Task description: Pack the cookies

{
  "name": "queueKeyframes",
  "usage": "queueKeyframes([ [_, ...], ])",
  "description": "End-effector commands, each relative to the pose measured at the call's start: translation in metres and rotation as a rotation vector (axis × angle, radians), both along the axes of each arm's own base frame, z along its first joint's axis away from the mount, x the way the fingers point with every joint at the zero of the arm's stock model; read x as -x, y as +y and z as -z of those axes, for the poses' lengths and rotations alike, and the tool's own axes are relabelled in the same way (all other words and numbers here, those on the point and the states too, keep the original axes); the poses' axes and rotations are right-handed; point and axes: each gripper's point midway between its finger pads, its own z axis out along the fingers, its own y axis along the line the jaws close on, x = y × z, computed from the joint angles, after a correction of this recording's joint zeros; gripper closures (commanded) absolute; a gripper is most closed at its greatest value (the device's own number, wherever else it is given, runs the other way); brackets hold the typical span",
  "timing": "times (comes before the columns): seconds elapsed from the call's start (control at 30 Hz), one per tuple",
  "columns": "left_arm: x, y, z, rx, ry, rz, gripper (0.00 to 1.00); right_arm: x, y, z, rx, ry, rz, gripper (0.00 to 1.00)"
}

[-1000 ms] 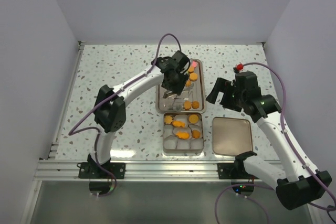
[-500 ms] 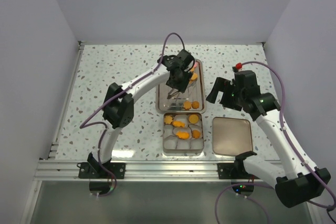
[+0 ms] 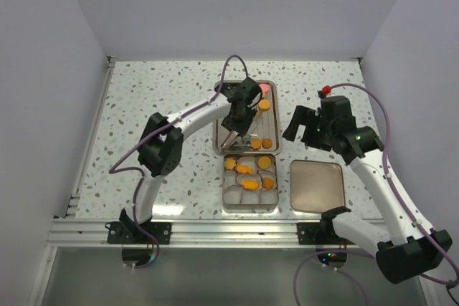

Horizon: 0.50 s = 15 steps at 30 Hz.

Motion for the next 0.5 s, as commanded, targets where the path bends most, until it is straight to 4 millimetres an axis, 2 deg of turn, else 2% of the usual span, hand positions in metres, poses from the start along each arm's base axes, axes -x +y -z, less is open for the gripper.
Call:
queueKeyframes([
  [0.0, -0.005, 0.002, -0.035, 0.060, -0.066, -0.026, 0.49, -0.005, 0.003, -0.010, -0.017, -0.029, -0.015, 0.01],
  [0.17, -0.004, -0.002, -0.036, 0.078, -0.065, -0.026, 0.55, -0.004, 0.005, -0.010, -0.028, -0.031, -0.020, 0.01],
  [0.3, -0.006, -0.004, -0.042, 0.089, -0.076, -0.027, 0.64, -0.002, 0.005, -0.010, -0.031, -0.029, -0.022, 0.01],
  [0.47, -0.011, -0.002, -0.063, 0.100, -0.123, -0.041, 0.67, -0.002, 0.007, -0.010, -0.038, -0.028, -0.031, 0.01],
])
